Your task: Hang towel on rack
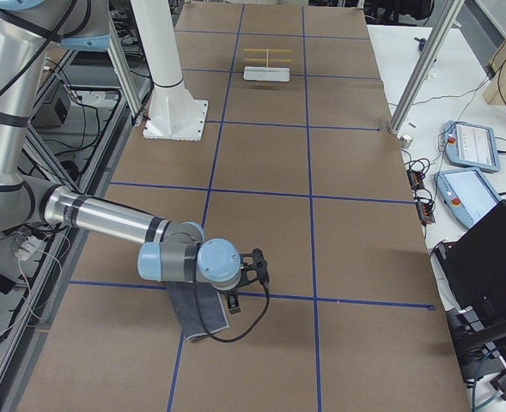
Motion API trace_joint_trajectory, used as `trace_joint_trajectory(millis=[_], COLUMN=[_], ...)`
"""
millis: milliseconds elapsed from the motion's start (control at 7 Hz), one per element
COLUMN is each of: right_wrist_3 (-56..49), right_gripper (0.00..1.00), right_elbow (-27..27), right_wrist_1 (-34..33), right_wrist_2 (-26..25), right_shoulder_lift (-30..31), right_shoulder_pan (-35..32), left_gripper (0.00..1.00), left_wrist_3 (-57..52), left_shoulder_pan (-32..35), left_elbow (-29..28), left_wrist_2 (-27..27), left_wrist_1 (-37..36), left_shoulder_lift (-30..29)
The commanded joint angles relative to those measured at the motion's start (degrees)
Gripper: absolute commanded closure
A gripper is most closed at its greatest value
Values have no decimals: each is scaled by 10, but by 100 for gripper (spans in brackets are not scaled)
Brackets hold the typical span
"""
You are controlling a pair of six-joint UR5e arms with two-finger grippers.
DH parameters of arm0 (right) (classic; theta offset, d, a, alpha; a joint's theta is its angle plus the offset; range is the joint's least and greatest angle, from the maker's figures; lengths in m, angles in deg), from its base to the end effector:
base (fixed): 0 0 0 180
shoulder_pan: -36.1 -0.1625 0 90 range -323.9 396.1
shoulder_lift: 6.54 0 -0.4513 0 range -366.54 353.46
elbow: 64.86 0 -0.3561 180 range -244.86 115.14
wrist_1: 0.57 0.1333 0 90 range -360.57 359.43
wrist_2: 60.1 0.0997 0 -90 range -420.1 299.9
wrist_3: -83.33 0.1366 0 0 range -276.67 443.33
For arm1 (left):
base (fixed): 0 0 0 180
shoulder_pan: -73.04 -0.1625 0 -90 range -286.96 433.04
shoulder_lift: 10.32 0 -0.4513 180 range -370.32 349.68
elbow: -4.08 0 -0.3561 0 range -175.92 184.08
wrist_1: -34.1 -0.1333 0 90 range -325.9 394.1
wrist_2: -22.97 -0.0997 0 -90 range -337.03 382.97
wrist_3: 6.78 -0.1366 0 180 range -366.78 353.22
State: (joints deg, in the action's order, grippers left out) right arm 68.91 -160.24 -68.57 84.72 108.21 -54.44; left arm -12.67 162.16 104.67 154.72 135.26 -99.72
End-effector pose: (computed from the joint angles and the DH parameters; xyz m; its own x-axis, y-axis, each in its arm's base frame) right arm 0.0240 -0.2500 0.7645 0.5607 -0.2798 0.7793 0.1344 0.9594 0.2478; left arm -0.0350 -0.4763 0.6111 0.7369 0.3461 -0.5807 -0.0904 0.9018 0.4226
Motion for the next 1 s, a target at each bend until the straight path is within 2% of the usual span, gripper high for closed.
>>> trace_joint_trajectory(millis=[0,143,286,429,857], right_wrist_3=[55,87,160,163,171], right_gripper=[4,10,14,15,20], right_elbow=[113,167,176,204,218], right_wrist_1=[225,307,353,360,360], right_wrist_2=[-7,-8,-27,-51,-43], right_shoulder_lift=[47,35,34,22,21], right_shoulder_pan=[0,-1,0,0,0], left_gripper=[0,0,0,0,0], left_wrist_3=[0,0,0,0,1], left_shoulder_pan=[0,0,0,0,0], left_elbow=[1,1,1,1,-1], left_wrist_2=[0,0,0,0,0], left_wrist_1=[0,0,1,1,0], left_shoulder_lift=[-1,-1,-1,-2,-2])
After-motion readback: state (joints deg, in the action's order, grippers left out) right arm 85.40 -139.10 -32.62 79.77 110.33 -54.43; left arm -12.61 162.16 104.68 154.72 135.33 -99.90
